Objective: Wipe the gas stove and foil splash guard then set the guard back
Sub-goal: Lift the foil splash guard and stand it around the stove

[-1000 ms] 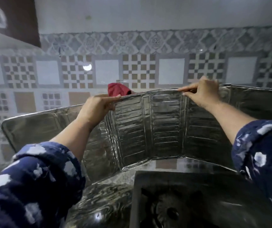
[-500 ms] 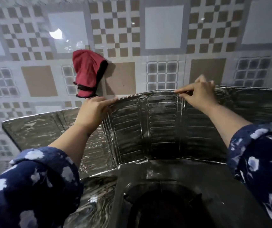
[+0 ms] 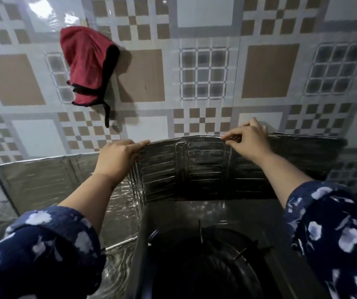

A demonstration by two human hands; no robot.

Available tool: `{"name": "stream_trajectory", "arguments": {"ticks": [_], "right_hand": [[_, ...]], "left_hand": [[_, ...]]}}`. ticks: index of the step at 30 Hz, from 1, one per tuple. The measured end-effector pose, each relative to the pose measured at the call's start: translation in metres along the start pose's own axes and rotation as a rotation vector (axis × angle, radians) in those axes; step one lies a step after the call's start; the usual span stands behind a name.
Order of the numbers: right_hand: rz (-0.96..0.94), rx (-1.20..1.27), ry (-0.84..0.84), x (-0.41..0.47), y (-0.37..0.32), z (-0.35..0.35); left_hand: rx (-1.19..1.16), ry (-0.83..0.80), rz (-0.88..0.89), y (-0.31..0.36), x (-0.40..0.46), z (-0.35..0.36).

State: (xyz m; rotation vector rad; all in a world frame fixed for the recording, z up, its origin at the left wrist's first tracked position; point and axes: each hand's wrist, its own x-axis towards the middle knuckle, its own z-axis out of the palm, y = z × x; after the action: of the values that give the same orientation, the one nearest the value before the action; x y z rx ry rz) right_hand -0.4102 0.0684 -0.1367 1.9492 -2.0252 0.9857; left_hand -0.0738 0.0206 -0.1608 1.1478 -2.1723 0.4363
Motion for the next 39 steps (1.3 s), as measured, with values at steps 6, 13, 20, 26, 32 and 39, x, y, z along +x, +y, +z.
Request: {"name": "stream_trajectory", "arguments": {"ticks": [6,13,20,26,32,39], "right_hand": [[-0.194,-0.008,-0.021,-0.003,-0.027,0.014],[-0.394,0.109,-0.239,0.008,-0.114,0.057],[-0.336,0.201,-0.195,0.000,-0.112,0.067],[-0.296,0.169,-0.192,0.004,-0.100,0.058],[-0.219,0.110,-0.197,0.016,-0.079,0.051],[-0.187,0.038,-0.189,0.023,-0.065,0.047]], "left_hand": [[0.030,-0.137,-0.034,0.009,0.010,-0.001],[0.022,-0.368,-0.087,0.000,0.007,-0.032],[0.208,-0.394,-0.199,-0.023,-0.019,-0.076],[0.148,-0.449,-0.229,-0.012,-0.018,-0.089],[-0.051,-0.479,-0.307,0.022,0.007,-0.072],[-0.156,-0.467,-0.426,0.050,0.034,-0.051]]}}
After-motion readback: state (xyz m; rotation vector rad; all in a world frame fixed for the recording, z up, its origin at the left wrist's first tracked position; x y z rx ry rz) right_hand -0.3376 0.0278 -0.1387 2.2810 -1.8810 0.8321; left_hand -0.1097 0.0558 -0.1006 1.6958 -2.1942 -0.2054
